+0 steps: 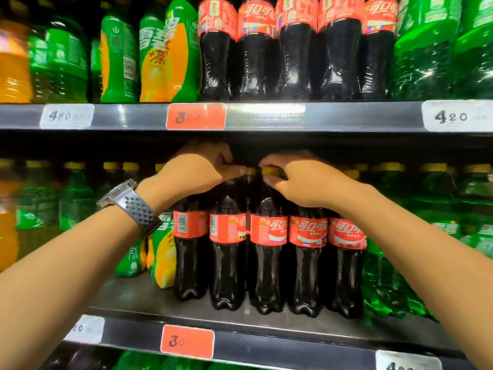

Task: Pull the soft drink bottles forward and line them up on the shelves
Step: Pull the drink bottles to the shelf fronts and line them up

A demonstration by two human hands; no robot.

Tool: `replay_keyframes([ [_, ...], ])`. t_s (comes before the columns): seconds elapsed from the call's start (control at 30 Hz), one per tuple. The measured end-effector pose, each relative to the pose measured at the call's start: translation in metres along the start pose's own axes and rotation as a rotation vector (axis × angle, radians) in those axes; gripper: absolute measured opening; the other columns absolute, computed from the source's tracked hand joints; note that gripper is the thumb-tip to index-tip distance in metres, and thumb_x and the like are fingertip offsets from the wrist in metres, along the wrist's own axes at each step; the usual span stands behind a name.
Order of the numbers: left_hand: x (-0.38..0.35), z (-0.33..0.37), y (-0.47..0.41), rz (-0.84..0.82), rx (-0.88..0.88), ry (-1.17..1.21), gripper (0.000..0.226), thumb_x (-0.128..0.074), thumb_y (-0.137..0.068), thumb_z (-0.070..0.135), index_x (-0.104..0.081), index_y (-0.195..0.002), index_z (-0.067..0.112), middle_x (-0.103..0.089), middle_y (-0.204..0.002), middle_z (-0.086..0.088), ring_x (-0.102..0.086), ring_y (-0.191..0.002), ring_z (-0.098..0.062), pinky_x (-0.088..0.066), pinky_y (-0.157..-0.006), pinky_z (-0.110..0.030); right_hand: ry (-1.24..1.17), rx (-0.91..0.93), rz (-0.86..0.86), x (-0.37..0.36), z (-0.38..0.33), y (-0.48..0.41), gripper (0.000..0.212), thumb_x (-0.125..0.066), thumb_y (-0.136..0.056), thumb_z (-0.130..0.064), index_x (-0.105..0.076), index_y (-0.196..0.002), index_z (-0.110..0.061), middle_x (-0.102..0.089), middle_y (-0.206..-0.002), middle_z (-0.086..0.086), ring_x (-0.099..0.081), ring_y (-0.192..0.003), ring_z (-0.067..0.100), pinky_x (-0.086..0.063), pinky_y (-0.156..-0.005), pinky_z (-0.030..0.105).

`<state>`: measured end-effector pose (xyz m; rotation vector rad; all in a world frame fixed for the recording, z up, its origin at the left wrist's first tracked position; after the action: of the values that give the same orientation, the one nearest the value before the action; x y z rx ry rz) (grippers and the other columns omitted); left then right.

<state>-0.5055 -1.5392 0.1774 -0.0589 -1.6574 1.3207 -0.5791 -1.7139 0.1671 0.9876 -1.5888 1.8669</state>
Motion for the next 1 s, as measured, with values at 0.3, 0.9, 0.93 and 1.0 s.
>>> replay_keyframes([
  [0.3, 0.0, -0.001, 0.006, -0.002, 0.024, 0.322, 0.015, -0.076, -0.079, 0.032, -0.066, -0.072, 0.023, -0.07, -0.075, -0.003, -0.066, -0.075, -0.023, -0.051, -0.07, -0.034, -0.011, -0.082, 0.096, -0.001, -0.008, -0.005, 0.019, -0.059, -0.087, -0.045, -0.06, -0.104, -0.036, -0.062, -0.102, -0.006, -0.057, -0.088, 0.018, -0.052, -0.081, 0.039],
  [0.9, 0.016, -0.02, 0.018, -0.053, -0.199, 0.135, 0.027, -0.051, -0.095, 0.039, -0.063, -0.118, 0.034, -0.066, -0.11, 0.017, -0.053, -0.084, 0.005, -0.035, -0.068, -0.009, 0.163, -0.164, 0.141, -0.004, -0.022, 0.002, 0.026, -0.052, -0.089, -0.048, -0.057, -0.11, -0.033, -0.058, -0.09, -0.005, -0.049, -0.078, 0.017, -0.041, -0.067, 0.028],
  [0.93, 0.019, -0.029, 0.019, -0.048, -0.174, 0.108, 0.029, -0.05, -0.094, 0.041, -0.06, -0.121, 0.036, -0.065, -0.111, 0.014, -0.053, -0.08, 0.002, -0.036, -0.068, -0.013, 0.187, -0.167, 0.136, -0.003, -0.024, 0.003, 0.029, -0.051, -0.09, -0.048, -0.054, -0.115, -0.034, -0.061, -0.097, -0.002, -0.05, -0.081, 0.019, -0.04, -0.069, 0.028],
  [1.0, 0.021, -0.05, 0.019, -0.053, -0.09, 0.038, 0.036, -0.051, -0.093, 0.045, -0.055, -0.127, 0.036, -0.063, -0.122, 0.007, -0.058, -0.097, -0.011, -0.043, -0.078, -0.022, 0.278, -0.136, 0.167, -0.002, -0.032, 0.002, 0.039, -0.047, -0.092, -0.047, -0.048, -0.128, -0.034, -0.061, -0.116, 0.0, -0.055, -0.097, 0.024, -0.04, -0.074, 0.03],
])
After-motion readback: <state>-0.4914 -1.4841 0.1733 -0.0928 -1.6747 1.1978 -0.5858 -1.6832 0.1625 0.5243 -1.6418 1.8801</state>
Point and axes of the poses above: each hand's wrist, its own y-axis away from the middle knuckle, its own x-axis out of the back of the hand, z = x × y, the point moved 4 cm from there along -y, towards the middle knuckle
